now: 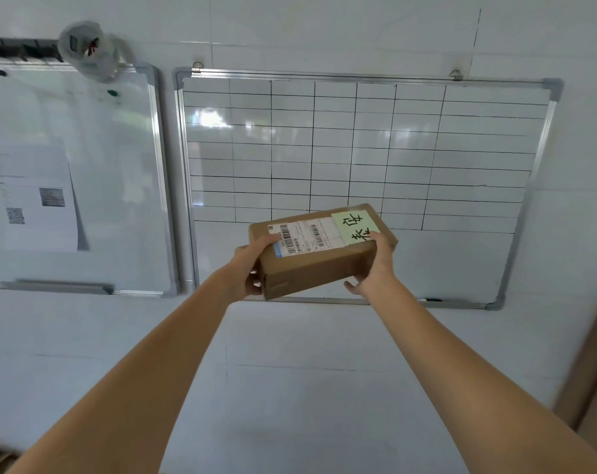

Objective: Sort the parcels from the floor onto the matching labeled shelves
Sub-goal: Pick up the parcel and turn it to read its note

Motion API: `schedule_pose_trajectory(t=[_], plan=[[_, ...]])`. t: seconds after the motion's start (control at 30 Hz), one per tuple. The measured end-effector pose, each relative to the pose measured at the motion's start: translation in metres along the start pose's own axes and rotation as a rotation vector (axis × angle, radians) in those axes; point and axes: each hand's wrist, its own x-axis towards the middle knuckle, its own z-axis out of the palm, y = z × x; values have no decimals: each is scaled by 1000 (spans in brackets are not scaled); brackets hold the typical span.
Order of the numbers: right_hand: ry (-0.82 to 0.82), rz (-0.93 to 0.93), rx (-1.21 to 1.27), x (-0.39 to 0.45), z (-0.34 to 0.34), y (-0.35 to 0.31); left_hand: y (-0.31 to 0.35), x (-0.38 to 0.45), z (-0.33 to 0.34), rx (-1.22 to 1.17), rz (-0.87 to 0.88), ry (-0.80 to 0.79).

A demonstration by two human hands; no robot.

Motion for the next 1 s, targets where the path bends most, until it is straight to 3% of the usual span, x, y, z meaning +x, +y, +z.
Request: schedule_pose_trajectory(t=[0.1, 0.33, 0.67, 0.77, 0.9, 1.0], plan=[[-128, 50, -197, 8, -12, -8, 8, 2, -18, 17, 30, 6], [-245, 53, -534, 14, -26, -32, 13, 5, -40, 53, 34, -86], [-323, 8, -487, 18, -31, -27, 10, 2, -35, 52, -14, -150], [-327, -13, -455, 21, -30, -25, 10, 5, -32, 92, 29, -93], [-297, -40, -424, 25, -28, -16, 4, 8, -28, 255, 89, 106], [-240, -48, -374, 25, -26, -8, 1, 7, -21, 161, 116, 182]])
